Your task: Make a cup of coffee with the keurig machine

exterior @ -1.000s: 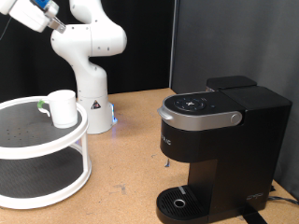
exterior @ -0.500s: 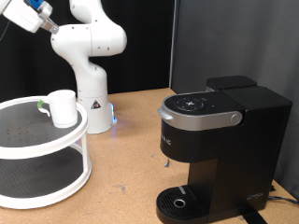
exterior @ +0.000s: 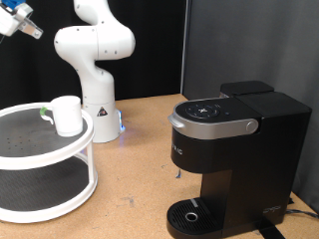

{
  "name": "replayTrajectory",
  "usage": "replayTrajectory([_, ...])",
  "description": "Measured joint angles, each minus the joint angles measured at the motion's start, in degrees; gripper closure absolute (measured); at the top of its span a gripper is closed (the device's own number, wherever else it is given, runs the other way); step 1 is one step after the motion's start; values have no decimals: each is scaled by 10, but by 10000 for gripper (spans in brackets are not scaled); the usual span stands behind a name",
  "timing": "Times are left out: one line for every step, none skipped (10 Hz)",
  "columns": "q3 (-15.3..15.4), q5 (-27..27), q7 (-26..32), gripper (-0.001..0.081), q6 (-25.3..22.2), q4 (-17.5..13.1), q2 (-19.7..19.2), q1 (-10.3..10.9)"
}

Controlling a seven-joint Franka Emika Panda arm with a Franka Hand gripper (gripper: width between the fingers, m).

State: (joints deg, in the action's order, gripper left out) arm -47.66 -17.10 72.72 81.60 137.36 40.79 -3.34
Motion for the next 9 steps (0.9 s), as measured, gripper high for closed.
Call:
replayTrajectory([-10, 0, 0, 805, 1, -8, -12, 9])
replayTrajectory([-17, 0, 1, 805, 3, -13, -25, 19])
replayTrajectory([-21, 0, 5, 805, 9, -15, -38, 28])
replayTrajectory([-22, 1, 9, 805, 18, -15, -50, 35])
replayTrajectory([-23, 2, 16, 805, 28, -15, -60, 39])
replayTrajectory([-23, 4, 25, 805, 40, -14, -69, 41])
replayTrajectory([-24, 7, 33, 805, 47, -13, -76, 42])
replayTrajectory([-27, 8, 43, 805, 49, -13, -81, 42])
replayTrajectory([-31, 6, 51, 805, 51, -13, -84, 43])
